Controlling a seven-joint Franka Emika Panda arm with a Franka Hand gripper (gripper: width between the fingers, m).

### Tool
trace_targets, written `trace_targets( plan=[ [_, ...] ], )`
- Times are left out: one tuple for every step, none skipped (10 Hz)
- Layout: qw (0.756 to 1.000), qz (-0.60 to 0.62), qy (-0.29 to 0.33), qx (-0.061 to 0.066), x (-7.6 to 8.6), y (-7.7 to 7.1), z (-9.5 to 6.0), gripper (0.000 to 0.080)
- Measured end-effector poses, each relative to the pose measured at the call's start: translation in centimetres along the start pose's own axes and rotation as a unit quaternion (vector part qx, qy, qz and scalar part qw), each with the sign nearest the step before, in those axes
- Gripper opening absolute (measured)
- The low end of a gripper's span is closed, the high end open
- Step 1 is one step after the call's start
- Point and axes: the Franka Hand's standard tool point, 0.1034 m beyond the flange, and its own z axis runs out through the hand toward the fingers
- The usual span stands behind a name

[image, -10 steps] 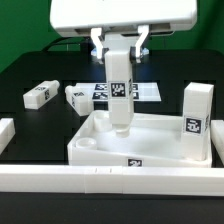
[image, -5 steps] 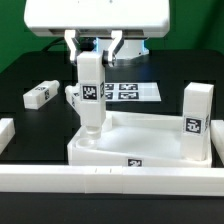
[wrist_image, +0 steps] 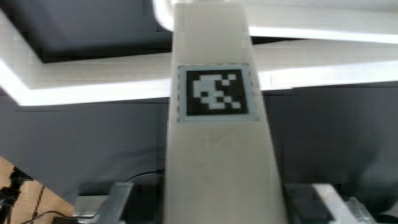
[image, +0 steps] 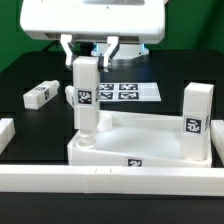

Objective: Assemble desk

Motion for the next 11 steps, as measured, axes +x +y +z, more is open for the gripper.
trace_targets(
  plan=[
    [1.0,0.0,-0.001,0.0,0.0,0.0,0.1,0.0291],
    [1.0,0.0,-0.001,-0.001,-0.1,0.1,0.1,0.0291],
    [1.0,0.0,-0.002,-0.001,-0.2,0.2,0.2,0.0291],
    [1.0,0.0,-0.003,-0.002,-0.2,0.3,0.2,0.0291],
    [1.0,-0.001,-0.003,-0.001,-0.2,0.1,0.2,0.0291],
    [1.0,-0.003,-0.003,0.001,-0.3,-0.3,0.3,0.0291],
    [1.0,-0.005,-0.005,0.002,-0.5,-0.6,0.4,0.0291],
    [1.0,-0.007,-0.006,0.003,-0.6,-0.9,0.5,0.0291],
    [1.0,-0.009,-0.006,0.004,-0.7,-1.0,0.5,0.0291],
    [1.0,-0.009,-0.007,0.003,-0.8,-1.0,0.7,0.0291],
    [1.0,-0.01,-0.009,0.001,-1.0,-0.8,0.9,0.0291]
  ],
)
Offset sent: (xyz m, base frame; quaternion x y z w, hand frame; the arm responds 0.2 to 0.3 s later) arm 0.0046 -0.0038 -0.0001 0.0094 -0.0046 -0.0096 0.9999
